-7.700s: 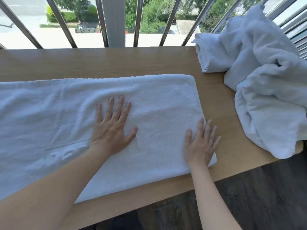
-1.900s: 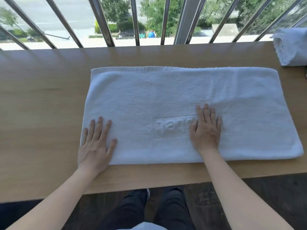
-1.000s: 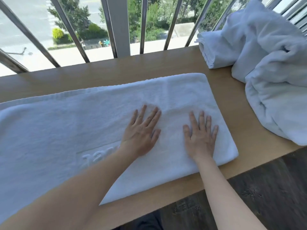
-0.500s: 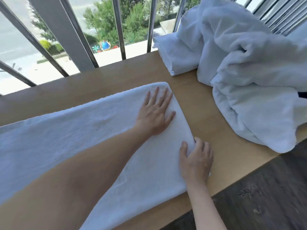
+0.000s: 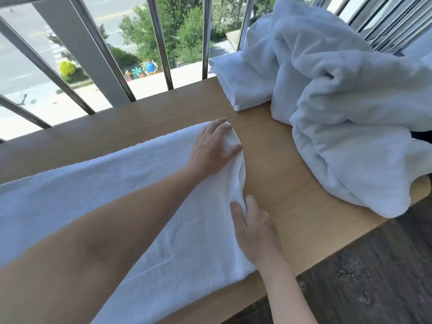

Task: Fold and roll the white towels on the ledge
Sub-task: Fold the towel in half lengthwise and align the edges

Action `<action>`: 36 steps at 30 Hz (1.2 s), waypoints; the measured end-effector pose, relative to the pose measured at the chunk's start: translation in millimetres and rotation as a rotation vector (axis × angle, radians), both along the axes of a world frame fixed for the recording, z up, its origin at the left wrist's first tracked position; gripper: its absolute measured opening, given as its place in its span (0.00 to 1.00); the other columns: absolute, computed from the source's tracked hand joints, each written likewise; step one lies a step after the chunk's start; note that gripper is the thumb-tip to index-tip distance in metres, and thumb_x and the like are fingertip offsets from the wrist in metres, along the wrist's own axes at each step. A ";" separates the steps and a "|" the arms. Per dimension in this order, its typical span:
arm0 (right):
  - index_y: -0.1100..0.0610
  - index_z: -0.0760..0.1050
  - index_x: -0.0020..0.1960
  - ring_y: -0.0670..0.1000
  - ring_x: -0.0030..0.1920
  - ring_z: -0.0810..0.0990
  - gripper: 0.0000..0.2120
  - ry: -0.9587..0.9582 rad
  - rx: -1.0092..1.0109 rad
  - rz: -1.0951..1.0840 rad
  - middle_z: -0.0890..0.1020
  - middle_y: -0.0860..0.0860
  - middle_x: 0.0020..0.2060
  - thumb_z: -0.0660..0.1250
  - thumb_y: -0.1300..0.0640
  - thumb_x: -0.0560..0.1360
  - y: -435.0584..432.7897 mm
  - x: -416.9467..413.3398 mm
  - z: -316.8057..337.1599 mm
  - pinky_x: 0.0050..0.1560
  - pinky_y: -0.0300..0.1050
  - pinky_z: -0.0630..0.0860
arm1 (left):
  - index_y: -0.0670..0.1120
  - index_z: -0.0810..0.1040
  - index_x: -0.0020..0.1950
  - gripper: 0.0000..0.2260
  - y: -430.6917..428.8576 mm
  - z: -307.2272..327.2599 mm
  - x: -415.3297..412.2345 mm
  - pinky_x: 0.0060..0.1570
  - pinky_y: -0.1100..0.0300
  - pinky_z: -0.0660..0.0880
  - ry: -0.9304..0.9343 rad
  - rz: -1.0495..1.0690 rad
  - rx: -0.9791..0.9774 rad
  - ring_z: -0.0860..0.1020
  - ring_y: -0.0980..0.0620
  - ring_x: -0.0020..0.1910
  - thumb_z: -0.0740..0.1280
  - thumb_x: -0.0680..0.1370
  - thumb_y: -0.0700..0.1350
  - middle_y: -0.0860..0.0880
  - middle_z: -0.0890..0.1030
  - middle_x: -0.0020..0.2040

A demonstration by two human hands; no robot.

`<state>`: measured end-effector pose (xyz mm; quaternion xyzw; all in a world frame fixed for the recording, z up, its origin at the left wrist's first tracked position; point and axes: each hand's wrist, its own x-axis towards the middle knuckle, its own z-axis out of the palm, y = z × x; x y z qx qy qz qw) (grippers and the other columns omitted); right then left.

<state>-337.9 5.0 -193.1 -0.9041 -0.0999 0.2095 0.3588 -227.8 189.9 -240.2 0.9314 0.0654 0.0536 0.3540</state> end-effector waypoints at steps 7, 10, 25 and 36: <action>0.50 0.65 0.39 0.45 0.25 0.64 0.10 0.086 0.116 0.158 0.66 0.43 0.25 0.57 0.52 0.80 36.2 -4.9 11.1 0.25 0.39 0.61 | 0.52 0.80 0.55 0.14 37.4 34.6 -27.4 0.44 0.64 0.75 0.167 0.190 -0.475 0.78 0.59 0.43 0.71 0.77 0.59 0.57 0.81 0.47; 0.45 0.64 0.40 0.43 0.30 0.69 0.09 0.078 0.065 0.237 0.71 0.41 0.27 0.56 0.49 0.79 51.2 -8.1 19.8 0.28 0.37 0.65 | 0.51 0.80 0.57 0.15 57.0 49.5 -37.0 0.37 0.65 0.76 0.282 0.223 -0.702 0.79 0.58 0.41 0.74 0.75 0.56 0.53 0.82 0.47; 0.44 0.69 0.44 0.41 0.34 0.72 0.11 0.214 0.096 0.622 0.74 0.42 0.34 0.68 0.40 0.72 190.5 -101.6 41.2 0.34 0.36 0.67 | 0.54 0.85 0.45 0.07 196.5 74.5 -185.0 0.46 0.50 0.83 0.098 0.522 -0.699 0.84 0.53 0.42 0.76 0.73 0.56 0.53 0.86 0.42; 0.45 0.73 0.43 0.40 0.31 0.72 0.12 0.343 0.164 0.757 0.74 0.39 0.29 0.73 0.42 0.69 317.6 -220.3 60.0 0.35 0.36 0.69 | 0.52 0.84 0.49 0.04 320.9 115.2 -343.9 0.38 0.65 0.79 -0.018 0.488 -0.871 0.84 0.57 0.40 0.70 0.80 0.50 0.55 0.86 0.42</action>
